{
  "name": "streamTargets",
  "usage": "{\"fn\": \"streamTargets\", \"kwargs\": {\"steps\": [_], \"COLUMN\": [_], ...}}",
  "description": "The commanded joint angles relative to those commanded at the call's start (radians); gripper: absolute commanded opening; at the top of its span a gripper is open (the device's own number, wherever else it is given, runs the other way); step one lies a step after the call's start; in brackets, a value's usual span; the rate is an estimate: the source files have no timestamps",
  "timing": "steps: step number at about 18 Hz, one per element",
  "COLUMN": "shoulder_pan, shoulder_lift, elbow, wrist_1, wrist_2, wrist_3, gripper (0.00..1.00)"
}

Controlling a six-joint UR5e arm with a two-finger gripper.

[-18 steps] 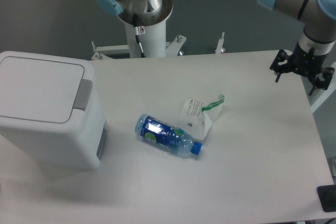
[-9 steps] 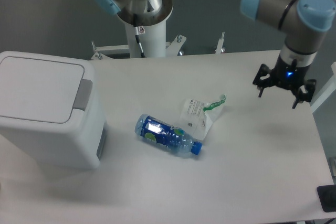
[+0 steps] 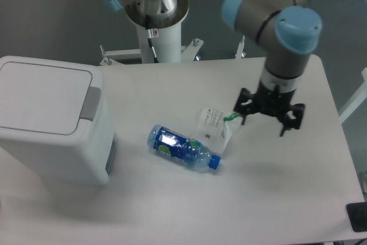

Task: Open the trash can
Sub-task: 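Move the gripper across the table toward the white trash can lid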

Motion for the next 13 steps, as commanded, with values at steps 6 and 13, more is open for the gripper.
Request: {"fn": "streamTargets", "kwargs": {"steps": [6, 13], "shoulder_pan": [-0.068, -0.219], "shoulder_lift": [0.026, 0.052], "elbow": [0.072, 0.085], "wrist_1": [-0.155, -0.171], "wrist_2": [-0.097, -0.158], "wrist_3": [-0.091, -0.336], "gripper": [1.00, 1.00]}}
